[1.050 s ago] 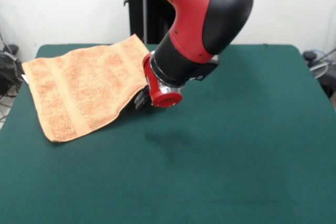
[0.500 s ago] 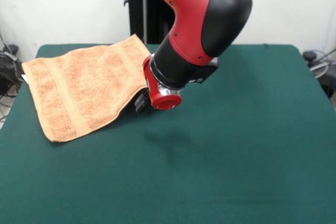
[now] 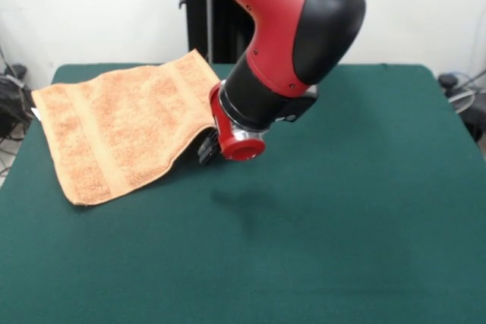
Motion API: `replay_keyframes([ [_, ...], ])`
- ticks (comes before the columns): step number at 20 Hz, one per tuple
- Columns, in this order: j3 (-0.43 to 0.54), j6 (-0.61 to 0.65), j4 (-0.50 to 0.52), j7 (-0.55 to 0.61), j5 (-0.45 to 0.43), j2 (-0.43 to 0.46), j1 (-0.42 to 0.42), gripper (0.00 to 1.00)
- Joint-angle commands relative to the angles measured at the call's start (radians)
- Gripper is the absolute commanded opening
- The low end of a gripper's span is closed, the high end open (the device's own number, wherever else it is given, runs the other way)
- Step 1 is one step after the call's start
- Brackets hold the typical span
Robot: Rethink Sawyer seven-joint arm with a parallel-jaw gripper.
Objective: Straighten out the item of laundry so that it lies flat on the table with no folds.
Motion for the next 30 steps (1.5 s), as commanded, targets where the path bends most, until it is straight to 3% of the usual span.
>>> replay_keyframes([
  [1, 0.215, 0.028, 0.023, 0.240, 0.046, 0.008, -0.020, 0.00],
  [16, 0.337, 0.023, 0.120, 0.148, 0.011, -0.013, -0.072, 0.00],
  [30, 0.307, 0.084, 0.143, 0.218, -0.014, -0.013, -0.043, 0.00],
])
